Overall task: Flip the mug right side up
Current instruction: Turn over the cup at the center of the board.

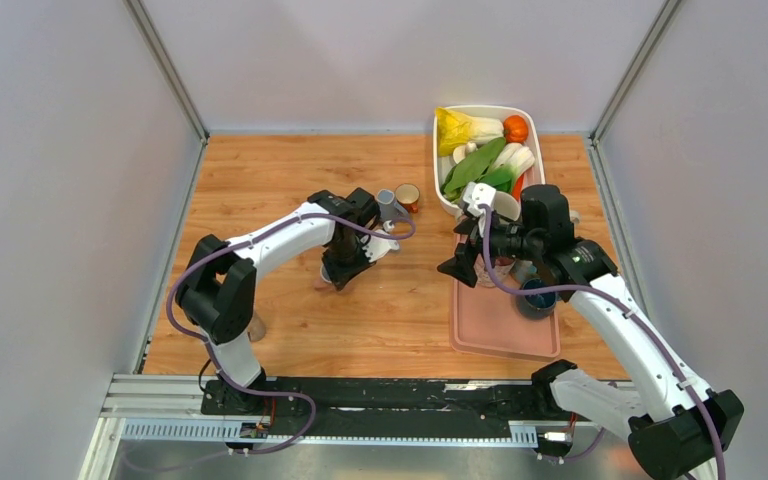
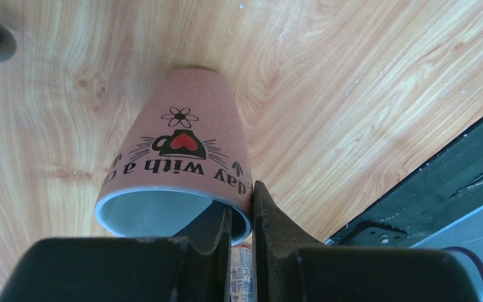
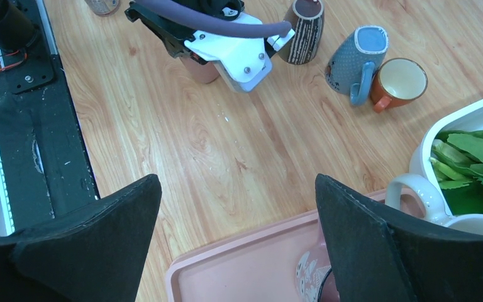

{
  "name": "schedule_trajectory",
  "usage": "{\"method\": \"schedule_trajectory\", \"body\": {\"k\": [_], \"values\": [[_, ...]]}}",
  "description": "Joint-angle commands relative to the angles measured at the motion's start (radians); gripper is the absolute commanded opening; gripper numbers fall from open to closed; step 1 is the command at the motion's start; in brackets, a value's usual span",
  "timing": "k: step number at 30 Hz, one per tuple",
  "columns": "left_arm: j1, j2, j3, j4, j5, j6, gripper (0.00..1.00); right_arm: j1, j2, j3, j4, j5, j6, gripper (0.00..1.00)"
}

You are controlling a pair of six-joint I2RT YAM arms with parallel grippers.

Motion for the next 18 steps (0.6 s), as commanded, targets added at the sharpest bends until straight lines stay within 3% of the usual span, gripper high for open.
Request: {"method": "schedule_trajectory", "body": {"k": [1, 4, 12, 18], "values": [[-0.014, 0.037, 0.031, 0.010, -0.024, -0.046, 0.16, 0.001, 0.001, 0.033, -0.002, 0.022, -0.011, 0.96], [-0.019, 0.059, 0.046, 0.008, -0.030, -0.055, 0.19, 0.001, 0.006, 0.035, -0.001, 0.028, -0.013, 0.96], [-0.027, -0.016, 0.159, -0.067, 0.008, -0.057, 0.43, 0.001, 0.006, 0.031, -0.005, 0.034, -0.008, 0.97], [-0.016, -0.116, 0.166, -0.115, -0.027, -0.016, 0.48, -0.002, 0.006, 0.030, -0.007, 0.048, -0.016, 0.97]]}}
